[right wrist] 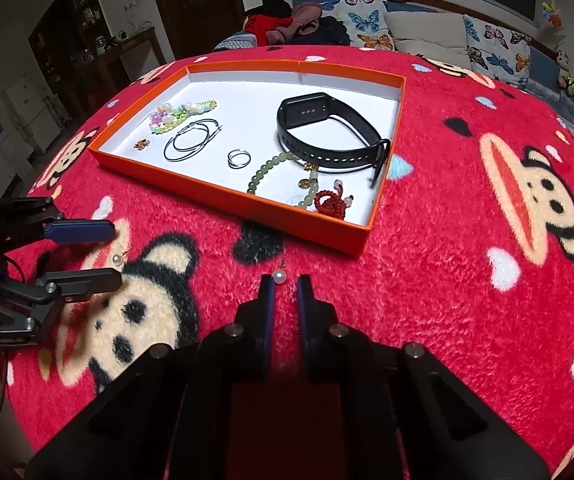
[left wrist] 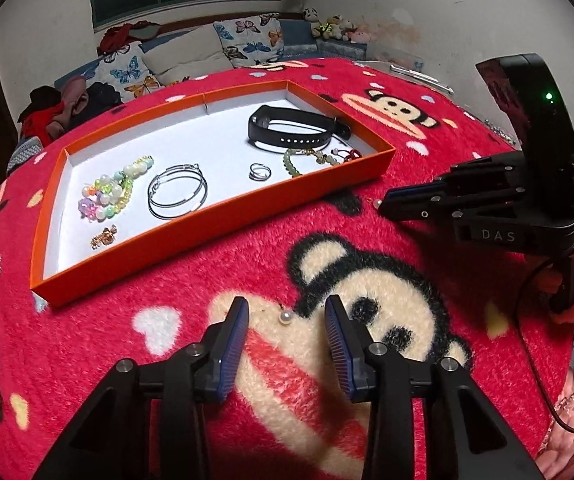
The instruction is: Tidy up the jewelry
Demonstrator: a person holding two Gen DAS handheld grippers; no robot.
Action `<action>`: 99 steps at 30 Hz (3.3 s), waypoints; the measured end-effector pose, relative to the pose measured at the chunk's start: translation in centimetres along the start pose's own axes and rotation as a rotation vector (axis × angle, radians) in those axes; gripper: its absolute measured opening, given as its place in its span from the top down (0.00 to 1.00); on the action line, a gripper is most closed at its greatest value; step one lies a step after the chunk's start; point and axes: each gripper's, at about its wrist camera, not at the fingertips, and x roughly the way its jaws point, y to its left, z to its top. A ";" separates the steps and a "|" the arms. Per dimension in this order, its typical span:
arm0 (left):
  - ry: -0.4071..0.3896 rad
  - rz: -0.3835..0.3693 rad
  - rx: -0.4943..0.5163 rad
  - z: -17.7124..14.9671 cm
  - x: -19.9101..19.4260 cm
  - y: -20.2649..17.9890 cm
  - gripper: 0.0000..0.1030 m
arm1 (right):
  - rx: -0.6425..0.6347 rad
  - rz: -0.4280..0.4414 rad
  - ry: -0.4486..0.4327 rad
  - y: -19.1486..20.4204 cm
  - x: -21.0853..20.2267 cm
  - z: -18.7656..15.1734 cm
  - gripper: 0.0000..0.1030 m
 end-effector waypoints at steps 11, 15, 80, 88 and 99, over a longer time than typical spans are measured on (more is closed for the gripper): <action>-0.006 0.029 0.044 -0.1 0.3 -0.1 0.80 | -0.023 0.000 -0.013 0.6 0.5 0.5 0.90; -0.008 0.055 0.076 -0.2 0.3 -0.4 0.93 | -0.012 0.012 -0.017 0.4 0.4 0.5 0.92; -0.145 0.164 -0.275 2.9 -6.5 2.9 0.91 | 0.010 0.043 -0.121 2.1 -3.5 1.2 0.61; -0.150 0.166 -0.347 0.2 -8.0 0.4 0.91 | -0.019 0.016 -0.132 3.8 -4.9 -0.9 0.53; -0.179 0.190 -0.389 -2.5 -9.6 -1.9 0.91 | 0.008 0.027 -0.145 4.8 -6.6 -2.8 0.42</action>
